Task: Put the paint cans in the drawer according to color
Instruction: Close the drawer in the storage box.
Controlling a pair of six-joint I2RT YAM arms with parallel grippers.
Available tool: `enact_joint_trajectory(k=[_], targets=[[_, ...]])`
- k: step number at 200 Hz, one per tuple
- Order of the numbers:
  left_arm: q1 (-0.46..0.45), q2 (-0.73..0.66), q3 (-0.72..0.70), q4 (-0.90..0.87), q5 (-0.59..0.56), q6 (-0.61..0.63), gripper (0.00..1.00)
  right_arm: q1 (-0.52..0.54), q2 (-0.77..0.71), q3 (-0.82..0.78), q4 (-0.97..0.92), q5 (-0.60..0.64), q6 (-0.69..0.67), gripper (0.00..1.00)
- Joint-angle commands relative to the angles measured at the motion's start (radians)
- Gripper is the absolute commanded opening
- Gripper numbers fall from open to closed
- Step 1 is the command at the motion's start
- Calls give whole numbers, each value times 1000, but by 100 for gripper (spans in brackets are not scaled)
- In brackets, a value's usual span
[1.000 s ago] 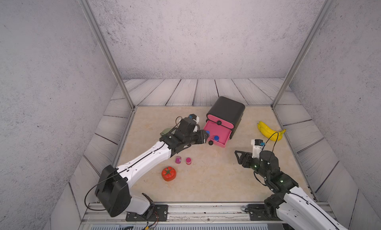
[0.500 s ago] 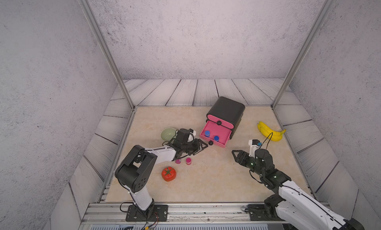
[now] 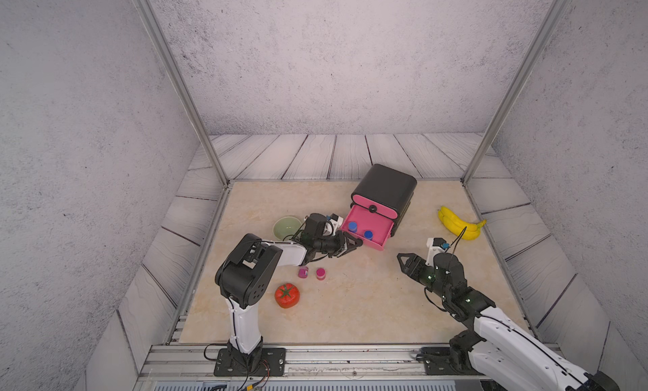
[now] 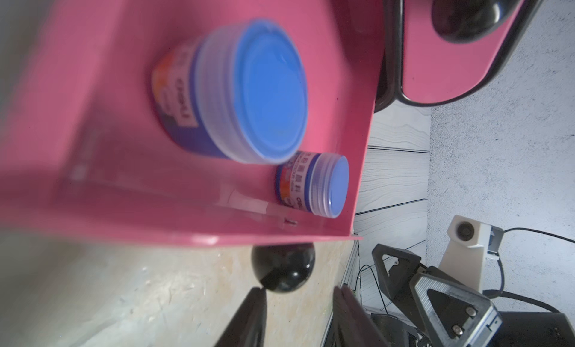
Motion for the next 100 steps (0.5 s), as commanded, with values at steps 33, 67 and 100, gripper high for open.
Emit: enact_joint_trajectory(k=[33,67,100], targets=[[15,63,58,79,47,-15,33,-3,-21,52,-62,31,-9,62],[31,69,108,82,52,-21,31,-2,-23,63,-76,32,-18,62],[43,107,204,23,48,-10,31,-6,-26,79,-94,36,-30,62]])
